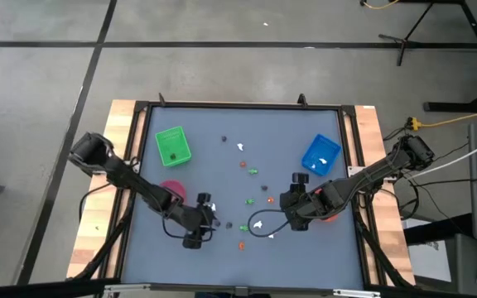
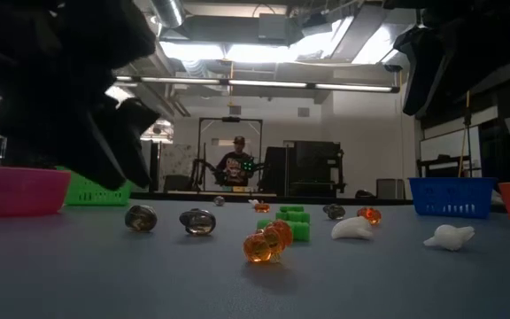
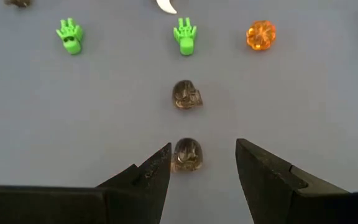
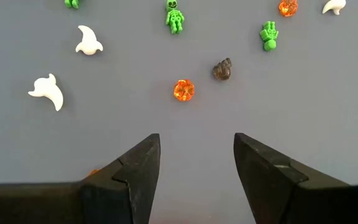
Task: Sort Halloween decoration
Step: Put the small black skull toy into the green basket
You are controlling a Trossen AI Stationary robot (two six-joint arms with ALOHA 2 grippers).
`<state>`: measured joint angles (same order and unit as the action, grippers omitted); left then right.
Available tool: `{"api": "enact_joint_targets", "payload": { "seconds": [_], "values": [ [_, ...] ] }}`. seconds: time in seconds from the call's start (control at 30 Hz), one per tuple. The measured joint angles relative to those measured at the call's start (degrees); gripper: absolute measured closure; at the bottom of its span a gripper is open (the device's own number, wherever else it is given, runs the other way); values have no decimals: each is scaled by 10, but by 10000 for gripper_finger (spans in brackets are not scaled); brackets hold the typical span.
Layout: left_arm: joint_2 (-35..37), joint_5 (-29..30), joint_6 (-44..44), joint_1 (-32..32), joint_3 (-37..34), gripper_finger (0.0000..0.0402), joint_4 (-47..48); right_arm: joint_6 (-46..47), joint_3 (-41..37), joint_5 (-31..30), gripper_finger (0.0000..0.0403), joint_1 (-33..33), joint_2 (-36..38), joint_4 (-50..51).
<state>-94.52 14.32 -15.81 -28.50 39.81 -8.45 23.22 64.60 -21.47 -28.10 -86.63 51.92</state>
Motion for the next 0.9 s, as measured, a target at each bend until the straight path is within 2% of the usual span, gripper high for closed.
{"api": "enact_joint_targets", "payload": {
  "seconds": [0.33, 0.9],
  "values": [
    [-37, 26, 0, 2, 0, 237, -21, 0, 0, 0, 198, 0, 0, 0],
    [-42, 32, -1, 4, 0, 237, -28, 0, 0, 0, 198, 0, 0, 0]
  ]
}}
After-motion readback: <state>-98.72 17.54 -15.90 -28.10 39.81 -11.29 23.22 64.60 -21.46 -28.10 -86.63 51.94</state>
